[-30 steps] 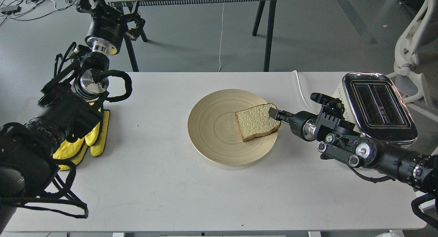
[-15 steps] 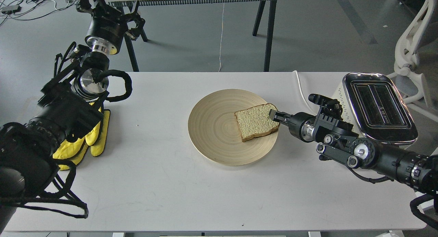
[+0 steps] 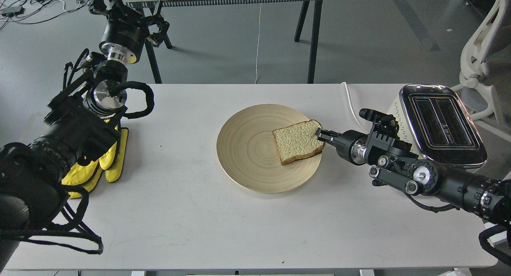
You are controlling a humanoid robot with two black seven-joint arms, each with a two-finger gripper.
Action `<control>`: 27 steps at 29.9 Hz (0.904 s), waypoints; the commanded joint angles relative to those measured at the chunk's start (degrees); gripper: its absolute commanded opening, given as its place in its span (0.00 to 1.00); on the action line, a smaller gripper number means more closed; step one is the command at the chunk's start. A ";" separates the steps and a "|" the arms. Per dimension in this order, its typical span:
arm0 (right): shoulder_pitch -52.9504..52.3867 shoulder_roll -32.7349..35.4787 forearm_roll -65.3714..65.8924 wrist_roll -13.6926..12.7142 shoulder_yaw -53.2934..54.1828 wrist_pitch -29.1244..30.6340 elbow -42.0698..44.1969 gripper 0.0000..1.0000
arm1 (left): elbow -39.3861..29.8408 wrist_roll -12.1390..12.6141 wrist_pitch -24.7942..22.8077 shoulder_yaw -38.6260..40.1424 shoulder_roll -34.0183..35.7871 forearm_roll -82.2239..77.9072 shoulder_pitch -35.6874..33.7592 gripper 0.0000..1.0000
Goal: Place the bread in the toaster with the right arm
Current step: 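Close the right gripper on the bread slice's edge nearest the toaster, then lift the bread slice with the right gripper above the toaster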
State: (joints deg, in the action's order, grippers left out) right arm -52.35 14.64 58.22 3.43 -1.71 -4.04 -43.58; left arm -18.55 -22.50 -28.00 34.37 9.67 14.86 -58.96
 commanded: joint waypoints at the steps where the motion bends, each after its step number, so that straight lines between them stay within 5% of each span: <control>1: -1.34 1.61 -0.04 -0.09 0.30 -0.17 -2.99 0.01 | 0.00 -0.09 0.00 0.00 0.00 0.00 -0.02 1.00; 19: -19.71 34.38 0.39 -1.58 0.04 1.31 -25.74 0.01 | 0.00 -0.09 0.00 0.00 0.00 0.00 -0.02 1.00; 27: -21.03 49.41 2.59 -4.66 -0.05 4.83 -34.55 0.01 | 0.00 -0.09 0.00 0.00 0.00 0.00 -0.02 1.00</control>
State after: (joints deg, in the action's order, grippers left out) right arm -73.29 59.56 60.13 -0.98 -1.78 0.41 -76.66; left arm -18.55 -22.59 -28.00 34.37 9.67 14.85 -58.98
